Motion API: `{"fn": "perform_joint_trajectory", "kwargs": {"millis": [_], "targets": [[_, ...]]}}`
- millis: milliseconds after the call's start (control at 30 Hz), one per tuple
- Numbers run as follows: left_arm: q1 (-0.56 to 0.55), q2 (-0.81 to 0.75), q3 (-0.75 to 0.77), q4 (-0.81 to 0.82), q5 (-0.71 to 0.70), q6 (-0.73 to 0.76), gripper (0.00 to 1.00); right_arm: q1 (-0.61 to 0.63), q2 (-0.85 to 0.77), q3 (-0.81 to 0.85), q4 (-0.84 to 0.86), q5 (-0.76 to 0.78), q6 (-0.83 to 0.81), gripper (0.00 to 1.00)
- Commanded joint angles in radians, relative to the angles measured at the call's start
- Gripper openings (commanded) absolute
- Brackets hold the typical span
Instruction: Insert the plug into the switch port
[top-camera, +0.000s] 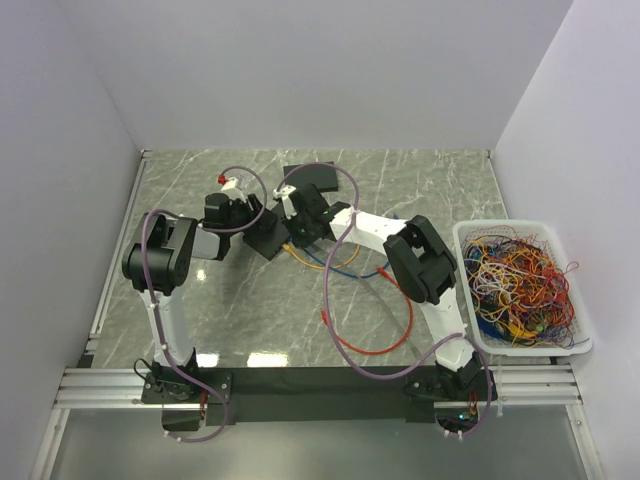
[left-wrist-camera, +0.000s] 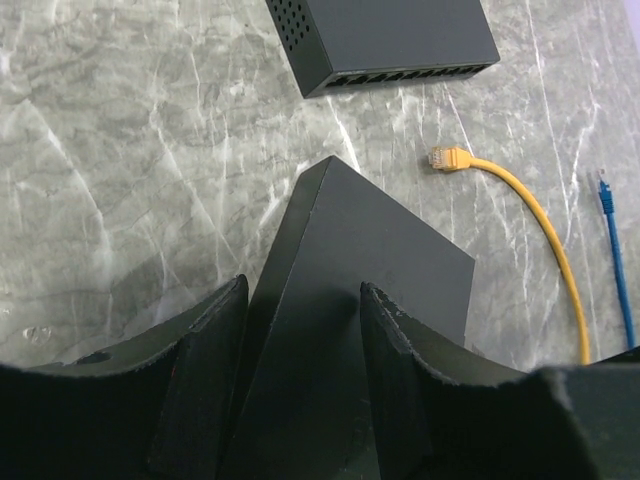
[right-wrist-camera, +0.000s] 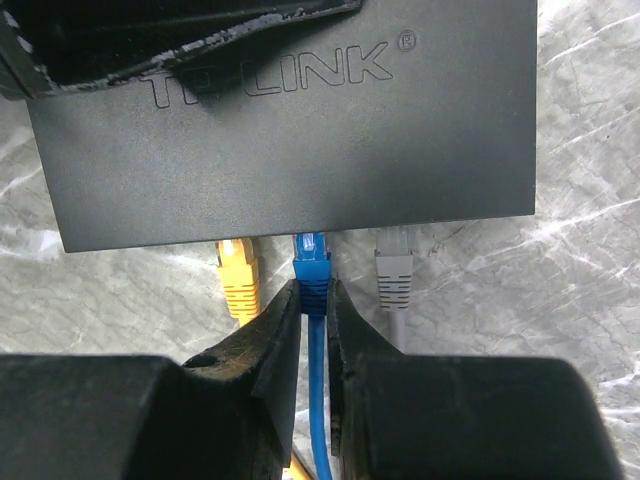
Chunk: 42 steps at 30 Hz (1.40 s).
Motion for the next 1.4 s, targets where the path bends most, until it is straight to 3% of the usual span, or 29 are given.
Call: {"fn": "perform_joint_trajectory", "kwargs": {"millis": [0, 133, 267, 367, 567, 700, 867, 1067, 1200, 1367], "targets": [[-0.169, 0.062, -0.045, -0.214, 0.228, -0.079, 0.54, 0.037, 0.002, 0.152, 0.526, -0.147, 0.050, 0.00], [-0.167, 0.046, -0.039, -0.242, 0.150, -0.085, 0.54, 0.038, 0.013, 0.166, 0.500, -0.149, 0.057, 0.00], [-0.152, 0.014, -0.002, -0.346, 0.006, -0.134, 0.54, 0.037, -0.021, 0.080, 0.503, -0.118, 0.068, 0.01], [-0.140, 0.008, 0.062, -0.431, -0.112, -0.148, 0.54, 0.037, -0.094, -0.072, 0.535, -0.101, 0.080, 0.22], [-0.078, 0.019, 0.162, -0.564, -0.195, -0.149, 0.54, 0.038, -0.197, -0.251, 0.574, -0.069, 0.100, 0.47], [0.011, 0.023, 0.211, -0.555, -0.145, -0.177, 0.55, 0.041, -0.269, -0.353, 0.598, -0.045, 0.114, 0.51], [0.035, 0.003, 0.307, -0.650, -0.228, -0.169, 0.56, 0.043, -0.366, -0.451, 0.607, -0.020, 0.132, 0.53], [0.051, -0.151, 0.308, -0.742, -0.411, -0.136, 0.57, 0.035, -0.359, -0.372, 0.493, 0.098, 0.149, 0.55], [0.048, -0.332, 0.115, -0.736, -0.467, -0.134, 0.57, 0.002, -0.245, -0.166, 0.257, 0.144, 0.146, 0.55], [0.002, -0.549, -0.079, -0.719, -0.482, -0.169, 0.57, -0.101, -0.162, -0.028, 0.164, 0.091, 0.244, 0.56]]}}
